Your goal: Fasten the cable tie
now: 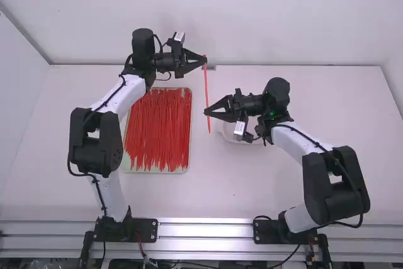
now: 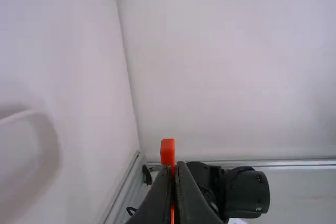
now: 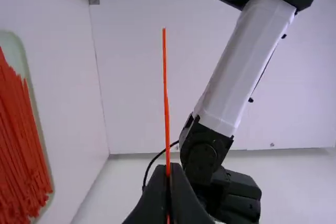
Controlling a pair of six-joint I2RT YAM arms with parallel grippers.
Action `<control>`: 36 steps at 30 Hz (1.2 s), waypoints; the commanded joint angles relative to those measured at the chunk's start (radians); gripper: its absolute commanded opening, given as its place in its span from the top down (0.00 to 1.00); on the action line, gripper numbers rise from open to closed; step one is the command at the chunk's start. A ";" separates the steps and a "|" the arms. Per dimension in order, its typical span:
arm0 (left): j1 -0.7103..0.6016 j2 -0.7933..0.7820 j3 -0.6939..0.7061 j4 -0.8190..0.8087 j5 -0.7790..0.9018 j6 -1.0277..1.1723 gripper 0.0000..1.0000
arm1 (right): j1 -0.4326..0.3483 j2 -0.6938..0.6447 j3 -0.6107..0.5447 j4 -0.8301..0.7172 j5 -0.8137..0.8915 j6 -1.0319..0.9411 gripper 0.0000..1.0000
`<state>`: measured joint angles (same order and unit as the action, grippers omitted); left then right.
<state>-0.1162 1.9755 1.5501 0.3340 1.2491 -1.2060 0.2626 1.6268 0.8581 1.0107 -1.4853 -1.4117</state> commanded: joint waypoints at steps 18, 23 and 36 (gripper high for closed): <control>-0.021 0.003 -0.004 0.007 0.026 0.051 0.98 | -0.001 0.003 0.026 -0.002 0.016 0.025 1.00; -0.021 0.003 -0.004 0.018 0.026 0.048 0.98 | -0.001 0.003 0.026 -0.002 0.016 0.028 1.00; -0.010 0.003 -0.004 0.022 0.026 0.044 0.98 | 0.000 0.003 0.026 -0.001 -0.006 0.028 0.88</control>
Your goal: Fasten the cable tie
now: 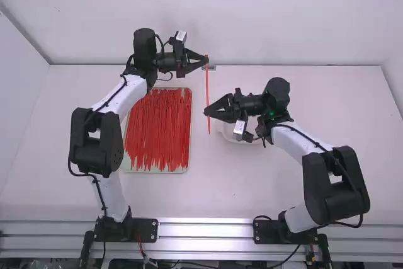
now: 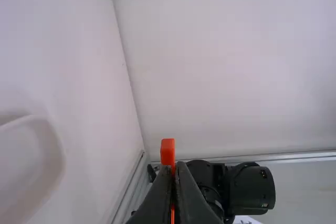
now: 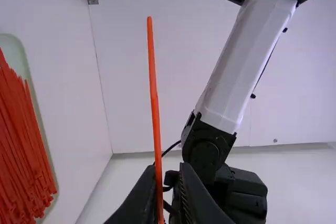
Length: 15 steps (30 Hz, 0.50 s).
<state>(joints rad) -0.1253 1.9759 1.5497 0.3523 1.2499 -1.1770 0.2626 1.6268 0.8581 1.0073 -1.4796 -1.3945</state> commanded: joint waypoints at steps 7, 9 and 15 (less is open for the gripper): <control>-0.002 0.003 -0.004 0.003 0.026 0.016 0.98 | -0.002 0.003 0.026 0.002 -0.012 0.011 1.00; -0.008 0.003 -0.004 0.003 0.026 0.018 0.98 | -0.002 0.003 0.026 0.002 -0.013 0.011 1.00; -0.008 0.003 -0.004 0.003 0.025 0.023 0.98 | -0.002 0.003 0.026 0.000 -0.012 0.014 1.00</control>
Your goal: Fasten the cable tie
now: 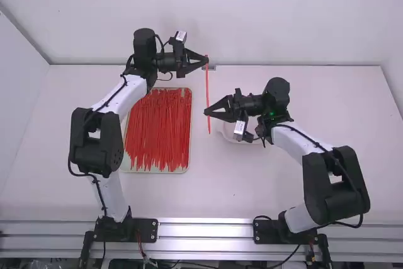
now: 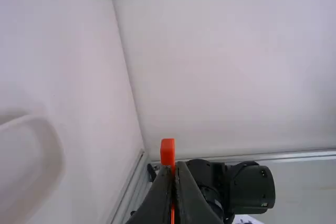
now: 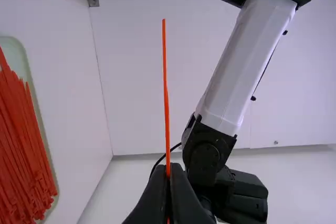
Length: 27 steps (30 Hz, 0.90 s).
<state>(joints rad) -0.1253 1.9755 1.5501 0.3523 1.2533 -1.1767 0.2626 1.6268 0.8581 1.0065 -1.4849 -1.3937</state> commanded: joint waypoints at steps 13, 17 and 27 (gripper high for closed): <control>-0.006 0.003 -0.004 -0.001 0.022 0.046 0.98 | -0.013 0.002 0.026 0.010 0.094 0.593 1.00; -0.010 0.003 -0.004 0.002 0.022 0.048 0.98 | -0.003 0.002 0.026 0.009 0.150 0.652 1.00; -0.013 0.003 -0.005 -0.003 0.022 0.074 0.97 | 0.019 0.002 0.026 -0.049 0.122 0.643 1.00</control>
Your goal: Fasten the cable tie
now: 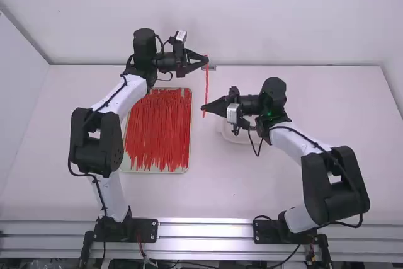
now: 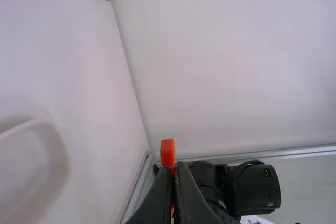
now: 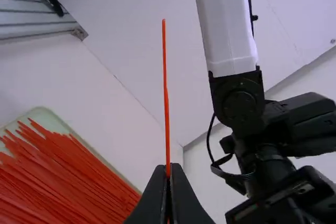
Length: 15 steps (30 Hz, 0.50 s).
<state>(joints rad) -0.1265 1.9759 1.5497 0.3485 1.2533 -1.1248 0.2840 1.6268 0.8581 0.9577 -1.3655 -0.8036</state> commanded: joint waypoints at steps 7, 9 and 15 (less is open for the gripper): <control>-0.011 0.003 -0.005 0.004 0.022 0.108 0.98 | -0.003 0.002 0.029 0.214 0.034 0.374 1.00; -0.011 0.003 -0.005 0.009 0.022 0.135 0.98 | -0.003 0.002 0.035 0.301 0.090 0.541 1.00; -0.006 0.003 -0.005 0.132 0.029 0.212 0.98 | -0.003 0.002 0.046 0.510 0.319 1.007 1.00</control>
<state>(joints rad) -0.1284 1.9762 1.5501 0.4320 1.2564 -0.9840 0.2840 1.6268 0.8742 1.4338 -1.1957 -0.1246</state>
